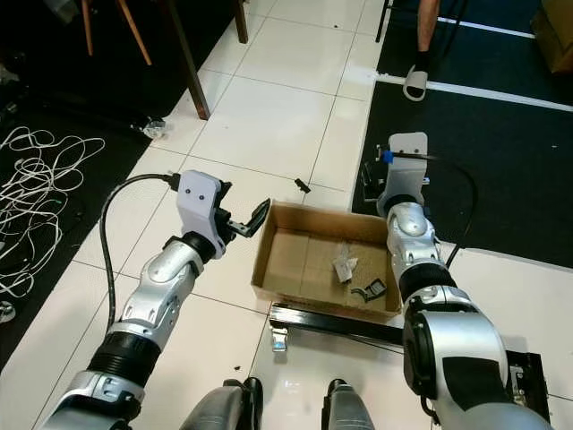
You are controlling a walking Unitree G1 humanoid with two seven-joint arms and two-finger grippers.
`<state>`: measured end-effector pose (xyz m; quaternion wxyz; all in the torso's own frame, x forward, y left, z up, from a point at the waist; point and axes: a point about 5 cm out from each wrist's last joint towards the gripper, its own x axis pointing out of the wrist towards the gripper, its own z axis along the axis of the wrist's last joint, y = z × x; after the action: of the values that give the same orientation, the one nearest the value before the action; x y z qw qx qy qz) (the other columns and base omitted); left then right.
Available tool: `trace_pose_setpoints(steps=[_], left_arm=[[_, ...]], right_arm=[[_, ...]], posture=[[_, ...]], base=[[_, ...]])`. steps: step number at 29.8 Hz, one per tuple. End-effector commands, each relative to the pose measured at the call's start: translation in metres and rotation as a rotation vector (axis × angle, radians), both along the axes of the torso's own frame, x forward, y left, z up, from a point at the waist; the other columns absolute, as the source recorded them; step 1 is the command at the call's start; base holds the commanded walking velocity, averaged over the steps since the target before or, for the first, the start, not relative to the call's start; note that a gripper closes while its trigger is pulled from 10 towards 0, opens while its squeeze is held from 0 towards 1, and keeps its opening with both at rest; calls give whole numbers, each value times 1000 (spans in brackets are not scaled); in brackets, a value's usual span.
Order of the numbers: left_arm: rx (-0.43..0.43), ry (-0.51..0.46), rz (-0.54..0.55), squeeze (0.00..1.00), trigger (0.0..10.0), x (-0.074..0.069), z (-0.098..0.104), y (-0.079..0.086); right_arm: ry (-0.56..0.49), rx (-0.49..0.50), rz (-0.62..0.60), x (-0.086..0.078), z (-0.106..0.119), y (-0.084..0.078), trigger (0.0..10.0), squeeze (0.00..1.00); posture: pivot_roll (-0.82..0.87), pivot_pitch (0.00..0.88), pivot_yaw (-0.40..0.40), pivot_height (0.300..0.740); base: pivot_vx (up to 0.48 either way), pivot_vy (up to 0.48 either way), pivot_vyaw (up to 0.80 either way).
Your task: Picking trash to rubbish bin
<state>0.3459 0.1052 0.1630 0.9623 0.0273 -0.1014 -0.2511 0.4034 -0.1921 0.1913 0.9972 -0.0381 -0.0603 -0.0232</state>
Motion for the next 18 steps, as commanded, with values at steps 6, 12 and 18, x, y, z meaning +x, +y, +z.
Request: trace_pose_setpoints(steps=[6, 12, 18], left_arm=[[-4, 21, 46, 0, 10000, 0, -7, 5], [-35, 22, 171, 0, 10000, -3, -7, 24], [-58, -4, 210, 0, 10000, -14, -6, 28]], right_arm=[[53, 39, 35, -6, -24, 12, 10000, 0], [34, 136, 69, -15, -41, 27, 10000, 0], [52, 132, 87, -36, -67, 38, 10000, 0]], posture=[[37, 260, 57, 740], [34, 240, 44, 740], [38, 194, -8, 740]], base=[[0, 0, 0], [0, 0, 0], [0, 0, 0]])
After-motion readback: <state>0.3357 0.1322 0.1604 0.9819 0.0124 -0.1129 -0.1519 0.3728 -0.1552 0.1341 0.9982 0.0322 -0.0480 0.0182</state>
